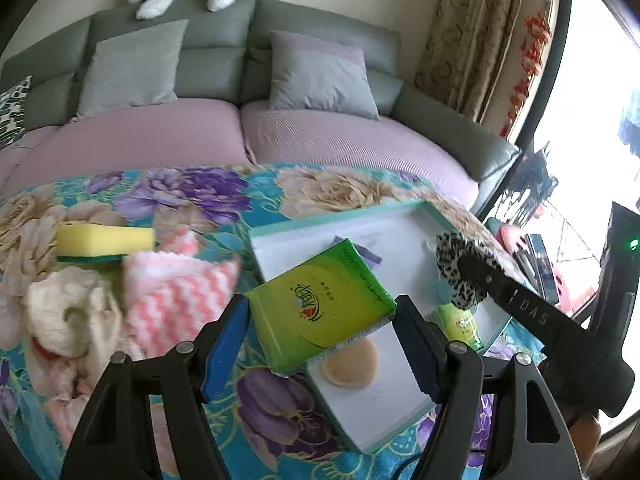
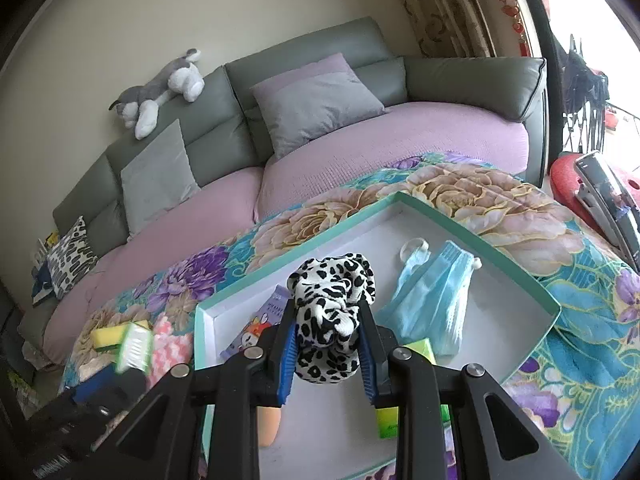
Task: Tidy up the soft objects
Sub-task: 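Carry the scrunchie and green tissue pack with both grippers over the tray, then open both grippers to drop the scrunchie and tissue pack into the tray, then withdraw both open grippers from the tray back to the pile, then grasp the pink lace cloth with the left gripper while the right gripper grasps the cream lace cloth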
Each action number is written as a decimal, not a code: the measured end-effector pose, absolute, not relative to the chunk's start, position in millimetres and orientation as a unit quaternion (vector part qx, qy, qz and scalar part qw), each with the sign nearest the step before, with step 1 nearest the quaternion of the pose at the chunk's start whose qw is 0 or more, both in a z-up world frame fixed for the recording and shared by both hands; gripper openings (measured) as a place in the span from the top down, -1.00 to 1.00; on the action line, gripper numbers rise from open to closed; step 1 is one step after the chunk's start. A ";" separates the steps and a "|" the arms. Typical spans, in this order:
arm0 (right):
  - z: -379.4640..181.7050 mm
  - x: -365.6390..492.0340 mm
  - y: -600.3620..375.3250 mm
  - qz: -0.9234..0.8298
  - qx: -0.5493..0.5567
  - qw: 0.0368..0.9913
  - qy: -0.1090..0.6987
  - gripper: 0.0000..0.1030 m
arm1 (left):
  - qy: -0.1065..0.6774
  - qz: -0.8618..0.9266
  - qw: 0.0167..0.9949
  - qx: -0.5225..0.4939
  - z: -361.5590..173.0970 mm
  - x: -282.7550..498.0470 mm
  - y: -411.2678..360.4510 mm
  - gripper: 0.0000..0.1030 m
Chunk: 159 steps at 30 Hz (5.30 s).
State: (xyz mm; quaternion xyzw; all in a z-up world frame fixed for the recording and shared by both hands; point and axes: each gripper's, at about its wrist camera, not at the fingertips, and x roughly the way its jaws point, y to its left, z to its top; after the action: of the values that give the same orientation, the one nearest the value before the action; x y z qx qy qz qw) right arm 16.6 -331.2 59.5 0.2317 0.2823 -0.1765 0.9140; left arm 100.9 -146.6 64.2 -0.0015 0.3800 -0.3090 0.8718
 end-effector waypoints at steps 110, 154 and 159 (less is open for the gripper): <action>61.2 55.0 -240.6 -0.101 0.142 0.928 0.328 -1.00 | 0.373 -0.027 0.925 -0.063 70.8 118.2 -9.0 -0.91; 45.8 89.3 -136.3 0.009 0.087 0.937 0.337 -0.22 | 0.516 -0.060 0.845 -0.130 -17.5 140.6 47.1 -0.52; 30.2 99.1 -134.2 0.023 0.098 0.926 0.363 -0.17 | 0.516 -0.064 0.844 -0.133 -20.1 143.4 50.9 -0.38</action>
State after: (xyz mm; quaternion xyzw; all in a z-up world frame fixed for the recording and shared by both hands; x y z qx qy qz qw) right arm 99.1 -134.2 30.2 0.0982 0.3635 0.0226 0.9261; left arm 143.4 50.9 -20.1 -0.1333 0.5156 -0.0637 0.8440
